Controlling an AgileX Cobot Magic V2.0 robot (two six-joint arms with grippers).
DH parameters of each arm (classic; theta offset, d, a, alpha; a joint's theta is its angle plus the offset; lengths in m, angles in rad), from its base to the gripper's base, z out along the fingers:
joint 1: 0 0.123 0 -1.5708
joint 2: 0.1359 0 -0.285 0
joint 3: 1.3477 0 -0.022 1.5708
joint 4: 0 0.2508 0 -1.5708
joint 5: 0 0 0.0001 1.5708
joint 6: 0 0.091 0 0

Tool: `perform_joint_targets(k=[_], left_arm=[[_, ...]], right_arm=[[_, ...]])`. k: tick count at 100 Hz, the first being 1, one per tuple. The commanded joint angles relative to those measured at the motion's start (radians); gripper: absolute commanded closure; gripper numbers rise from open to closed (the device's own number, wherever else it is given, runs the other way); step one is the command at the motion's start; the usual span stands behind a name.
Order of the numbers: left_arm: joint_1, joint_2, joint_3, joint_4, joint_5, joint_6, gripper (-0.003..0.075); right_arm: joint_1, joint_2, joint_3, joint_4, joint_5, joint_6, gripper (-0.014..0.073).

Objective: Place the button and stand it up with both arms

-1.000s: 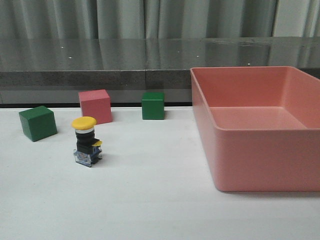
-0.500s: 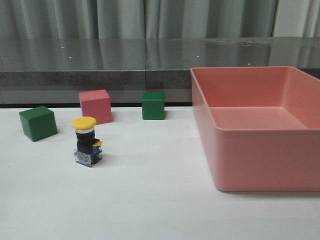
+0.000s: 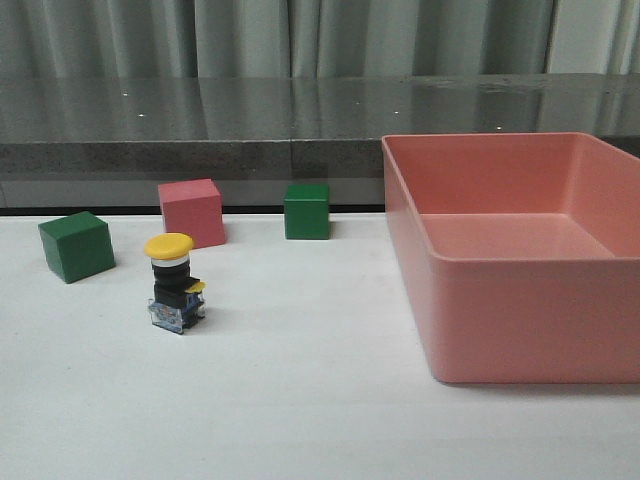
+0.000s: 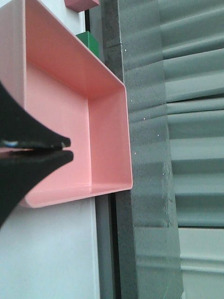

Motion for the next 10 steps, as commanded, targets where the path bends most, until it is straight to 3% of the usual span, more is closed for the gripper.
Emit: perform_joint_targets(k=[1, 10], left_arm=[[0.001, -0.033, 0.029, -0.01, -0.071, -0.014, 0.0739], [0.001, -0.033, 0.029, -0.01, -0.071, -0.014, 0.0739]], right_arm=[[-0.007, -0.021, -0.013, -0.013, -0.074, 0.001, 0.0655], [-0.007, -0.021, -0.013, -0.013, -0.074, 0.001, 0.0655]])
